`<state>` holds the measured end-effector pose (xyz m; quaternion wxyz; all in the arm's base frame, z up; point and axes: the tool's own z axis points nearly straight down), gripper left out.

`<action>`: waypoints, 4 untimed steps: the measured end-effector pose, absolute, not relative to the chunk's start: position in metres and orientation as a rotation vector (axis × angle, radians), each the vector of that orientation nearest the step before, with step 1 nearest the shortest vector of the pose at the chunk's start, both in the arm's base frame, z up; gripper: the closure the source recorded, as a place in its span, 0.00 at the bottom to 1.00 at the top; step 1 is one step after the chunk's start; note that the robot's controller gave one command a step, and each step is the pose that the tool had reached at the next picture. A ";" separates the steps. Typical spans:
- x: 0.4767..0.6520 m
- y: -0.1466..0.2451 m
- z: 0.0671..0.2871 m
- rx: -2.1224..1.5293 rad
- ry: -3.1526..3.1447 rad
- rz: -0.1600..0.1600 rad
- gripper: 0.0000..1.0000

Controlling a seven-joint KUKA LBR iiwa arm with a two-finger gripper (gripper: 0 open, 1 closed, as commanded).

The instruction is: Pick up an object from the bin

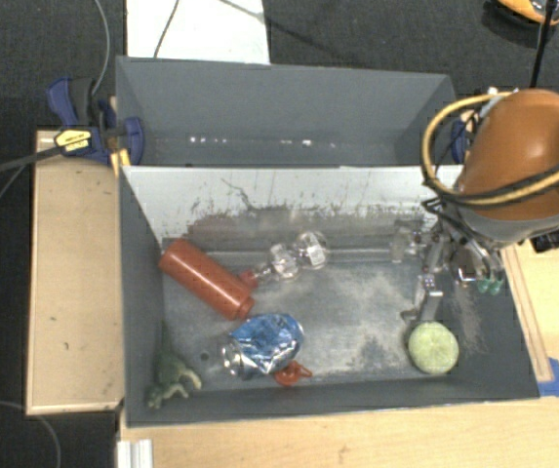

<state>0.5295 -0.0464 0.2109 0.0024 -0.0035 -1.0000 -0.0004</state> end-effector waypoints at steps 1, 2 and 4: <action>0.531 -0.046 0.216 -0.008 -3.145 0.000 0.00; 0.530 -0.064 0.208 0.266 -3.133 -0.001 0.00; 0.518 -0.110 0.120 0.454 -3.115 0.001 0.00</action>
Offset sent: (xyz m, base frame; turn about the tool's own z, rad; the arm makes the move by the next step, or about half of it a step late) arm -0.0049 -0.0728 -0.0264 -0.5429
